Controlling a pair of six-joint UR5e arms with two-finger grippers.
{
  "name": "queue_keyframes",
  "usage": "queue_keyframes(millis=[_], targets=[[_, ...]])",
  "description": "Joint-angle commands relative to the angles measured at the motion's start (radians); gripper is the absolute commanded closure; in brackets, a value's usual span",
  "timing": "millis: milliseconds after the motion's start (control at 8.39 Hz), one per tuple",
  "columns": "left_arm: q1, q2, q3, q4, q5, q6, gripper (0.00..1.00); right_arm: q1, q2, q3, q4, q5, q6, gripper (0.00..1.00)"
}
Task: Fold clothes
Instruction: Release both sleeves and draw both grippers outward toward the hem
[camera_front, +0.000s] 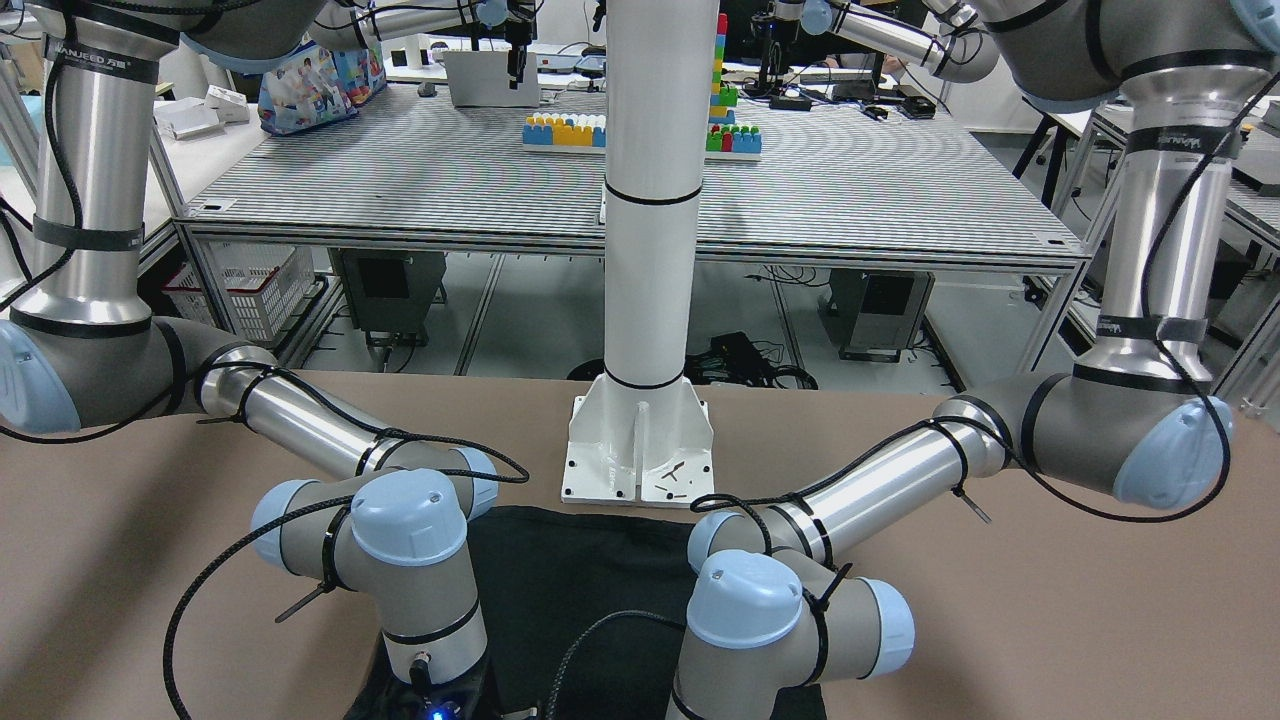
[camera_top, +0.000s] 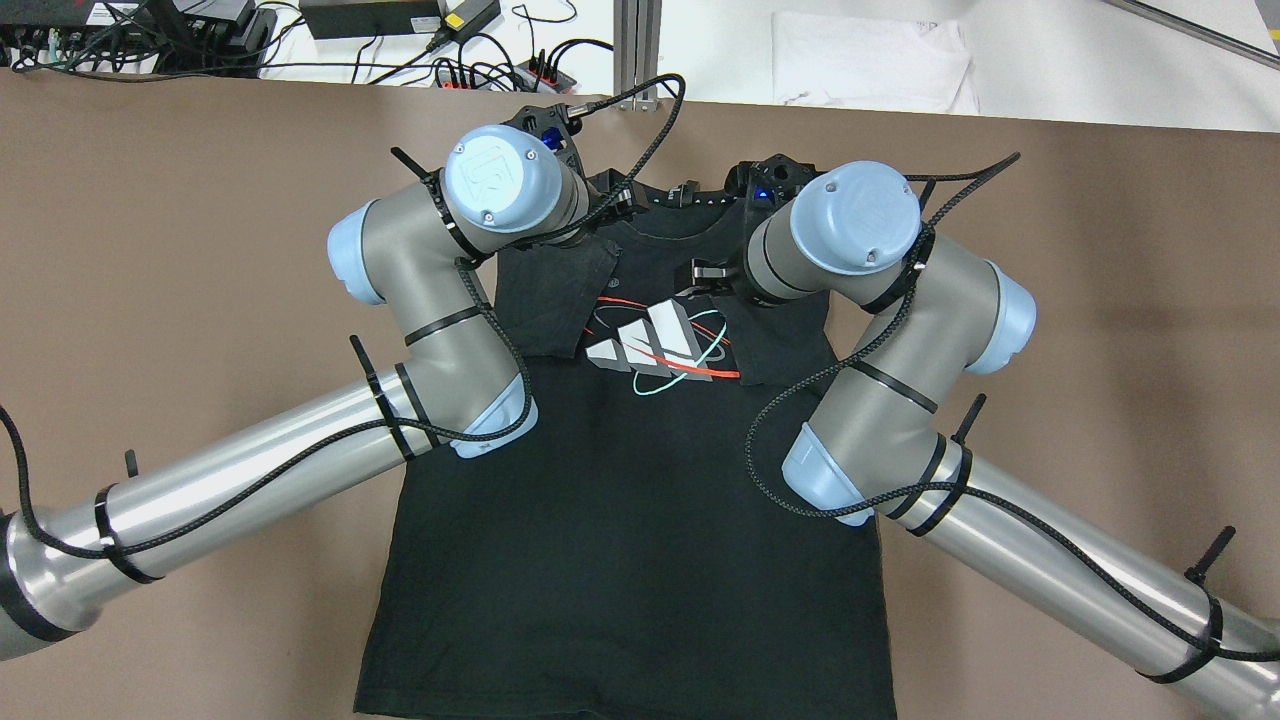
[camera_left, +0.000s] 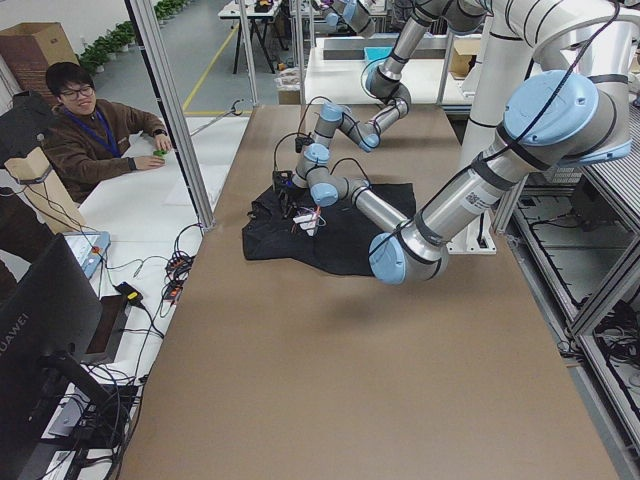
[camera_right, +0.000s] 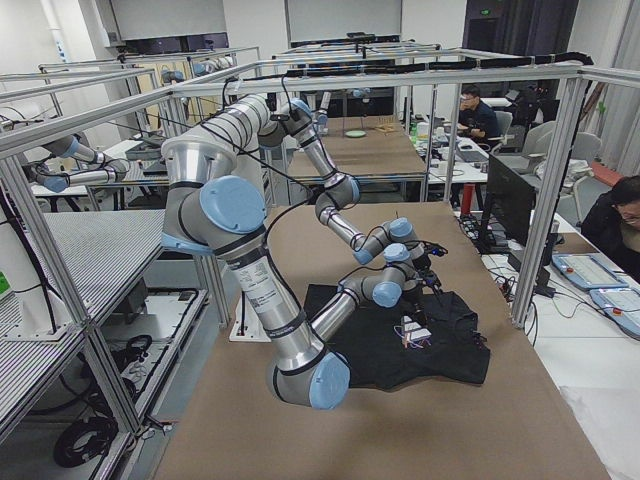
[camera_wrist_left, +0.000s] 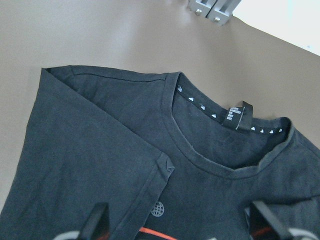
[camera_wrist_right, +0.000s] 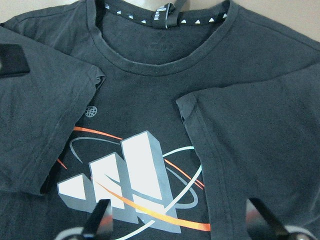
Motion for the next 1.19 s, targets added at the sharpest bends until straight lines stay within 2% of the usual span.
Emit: queue_keyframes(millis=[0, 238, 596, 715, 953, 1072], targets=[[-0.023, 0.142, -0.198, 0.013, -0.097, -0.004, 0.0, 0.0, -0.041, 0.033, -0.003, 0.046, 0.0, 0.06], [-0.051, 0.248, -0.353, 0.089, -0.199, -0.004, 0.0, 0.005, -0.117, 0.12, -0.003, 0.106, 0.0, 0.06], [-0.049, 0.464, -0.61, 0.085, -0.239, -0.005, 0.0, 0.011, -0.304, 0.313, 0.0, 0.166, 0.0, 0.06], [-0.048, 0.497, -0.655, 0.08, -0.244, -0.039, 0.0, 0.011, -0.37, 0.361, 0.007, 0.172, 0.002, 0.06], [-0.034, 0.529, -0.666, 0.054, -0.232, -0.123, 0.0, 0.011, -0.465, 0.424, 0.014, 0.184, 0.037, 0.06], [-0.034, 0.586, -0.674, -0.026, -0.229, -0.148, 0.0, 0.011, -0.493, 0.461, 0.014, 0.191, 0.069, 0.06]])
